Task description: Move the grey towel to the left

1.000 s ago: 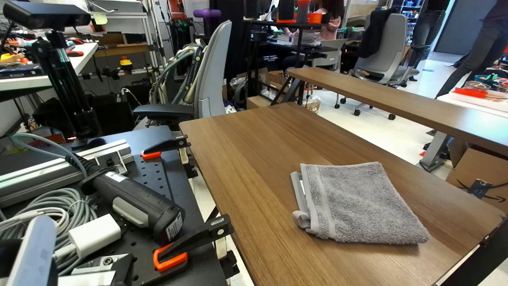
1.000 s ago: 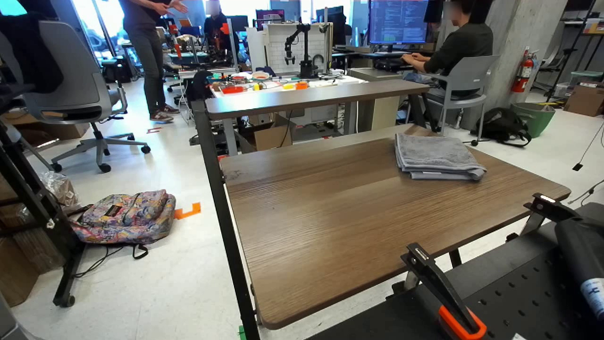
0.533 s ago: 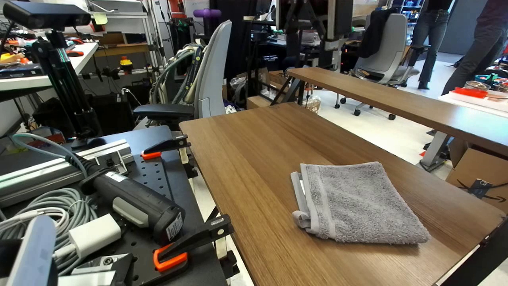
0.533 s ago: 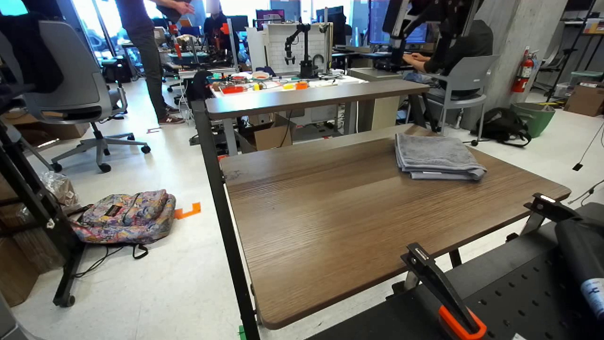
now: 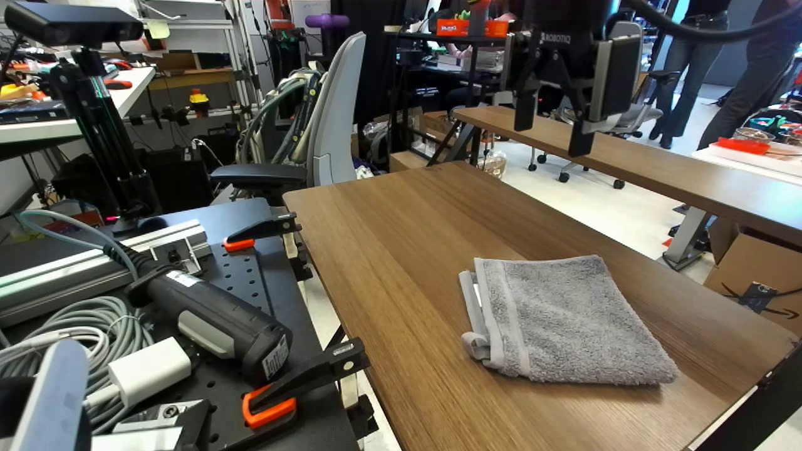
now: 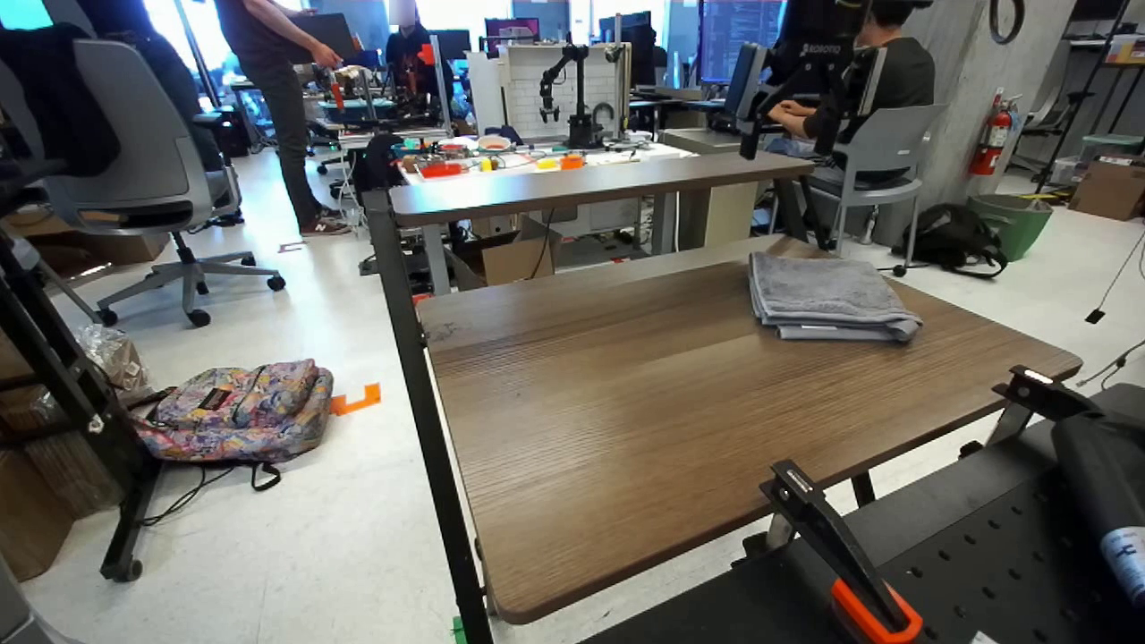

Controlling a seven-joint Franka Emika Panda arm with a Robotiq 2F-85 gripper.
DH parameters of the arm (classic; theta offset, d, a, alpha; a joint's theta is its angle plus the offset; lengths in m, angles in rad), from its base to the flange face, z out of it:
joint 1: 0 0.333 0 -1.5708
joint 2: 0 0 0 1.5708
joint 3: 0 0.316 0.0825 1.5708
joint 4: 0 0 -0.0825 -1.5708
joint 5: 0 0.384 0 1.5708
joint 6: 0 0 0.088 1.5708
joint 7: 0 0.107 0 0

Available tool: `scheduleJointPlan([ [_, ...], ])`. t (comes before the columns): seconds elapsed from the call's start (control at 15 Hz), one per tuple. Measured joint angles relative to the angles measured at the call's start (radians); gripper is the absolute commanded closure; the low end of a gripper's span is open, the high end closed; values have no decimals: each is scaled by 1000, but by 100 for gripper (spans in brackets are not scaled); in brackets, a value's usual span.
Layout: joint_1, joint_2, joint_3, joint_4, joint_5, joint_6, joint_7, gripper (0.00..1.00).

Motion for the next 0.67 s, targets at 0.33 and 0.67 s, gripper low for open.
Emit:
scheduleJointPlan([
  [0.33, -40, 116, -4, 80, 21, 0, 0, 0],
  [0.67, -77, 194, -6, 123, 39, -2, 0, 0],
])
